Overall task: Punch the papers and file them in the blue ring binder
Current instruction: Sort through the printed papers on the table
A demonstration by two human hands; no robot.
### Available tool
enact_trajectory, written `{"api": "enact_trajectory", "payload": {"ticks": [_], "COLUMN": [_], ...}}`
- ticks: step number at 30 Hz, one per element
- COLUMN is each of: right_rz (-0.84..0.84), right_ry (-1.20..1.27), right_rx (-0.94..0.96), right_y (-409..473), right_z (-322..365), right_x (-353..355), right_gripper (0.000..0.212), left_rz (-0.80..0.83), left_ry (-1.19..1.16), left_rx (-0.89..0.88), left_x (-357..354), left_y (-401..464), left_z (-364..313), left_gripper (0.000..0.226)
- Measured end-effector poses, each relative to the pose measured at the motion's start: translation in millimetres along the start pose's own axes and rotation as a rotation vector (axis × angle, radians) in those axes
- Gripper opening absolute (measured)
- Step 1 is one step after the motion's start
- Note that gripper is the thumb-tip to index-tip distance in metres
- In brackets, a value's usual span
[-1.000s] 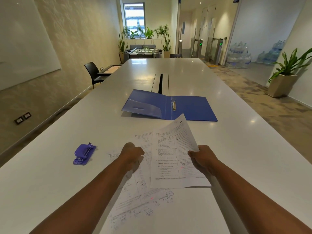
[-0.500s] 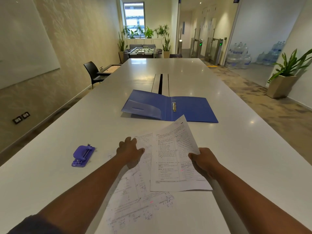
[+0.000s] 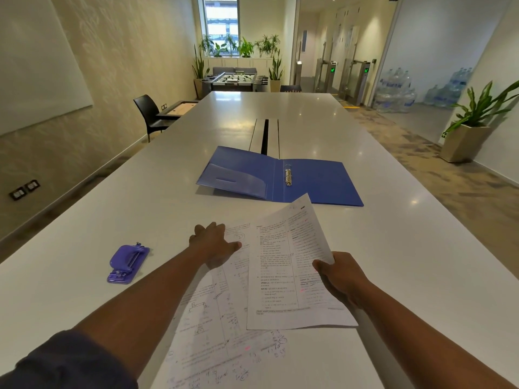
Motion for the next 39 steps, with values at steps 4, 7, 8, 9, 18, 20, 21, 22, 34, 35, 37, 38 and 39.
{"api": "enact_trajectory", "payload": {"ticks": [4,7,8,9,18,20,21,22,34,35,37,38,39], "right_rz": [0.002,0.002,-0.001,-0.004,-0.008,-0.009,-0.010,-0.011,0.046,0.066,0.088,0.084,0.068], "right_ry": [0.003,0.020,0.028,0.031,0.042,0.052,0.057,0.063,0.409,0.486,0.656,0.733,0.789], "right_rx": [0.012,0.014,0.016,0.017,0.027,0.029,0.031,0.031,0.068,0.067,0.052,0.042,0.034], "right_y": [1.8,1.7,1.7,1.6,-1.6,-1.8,-2.0,-2.2,-16.1,-18.0,-22.3,-24.5,-26.7], "right_z": [-2.1,-2.6,-2.5,-2.4,-4.1,-4.3,-4.3,-4.2,-11.8,-14.1,-17.4,-18.4,-19.5], "right_x": [-1.1,-1.5,-1.5,-1.4,-0.8,-0.7,-0.4,-0.3,4.9,6.5,9.3,10.1,10.8], "right_gripper": [0.006,0.007,0.008,0.008,0.013,0.014,0.013,0.013,0.021,0.023,0.025,0.024,0.023], "left_rz": [-0.028,-0.039,-0.047,-0.057,-0.342,-0.391,-0.401,-0.396,-0.320,-0.332,-0.344,-0.346,-0.349], "left_ry": [-0.037,-0.101,-0.122,-0.158,-0.806,-0.974,-1.058,-1.153,-1.140,-1.139,-1.144,-1.141,-1.133], "left_rx": [-0.013,-0.021,-0.021,-0.018,-0.043,0.049,0.098,0.140,0.058,0.036,-0.004,-0.023,-0.041], "left_x": [0.8,2.6,2.6,2.6,4.0,6.7,6.8,6.4,6.1,9.9,17.8,22.0,26.1], "left_y": [-3.6,-6.4,-7.4,-8.6,-34.9,-42.0,-45.4,-47.9,-74.5,-76.4,-80.9,-83.4,-86.1], "left_z": [-4.1,-7.2,-8.8,-10.6,-30.1,-31.7,-32.1,-31.6,-37.4,-39.7,-43.8,-45.7,-47.6], "left_gripper": [0.081,0.078,0.079,0.080,0.096,0.101,0.099,0.093,0.026,0.028,0.027,0.027,0.027]}}
Point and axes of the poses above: each hand's wrist, its own y-axis towards the middle knuckle, its own x-axis out of the back of the hand, z = x × y, the point moved 2 cm from there along y, towards the middle knuckle, and after that the axes turned 15 degrees about -y, right-handed, at the moved point
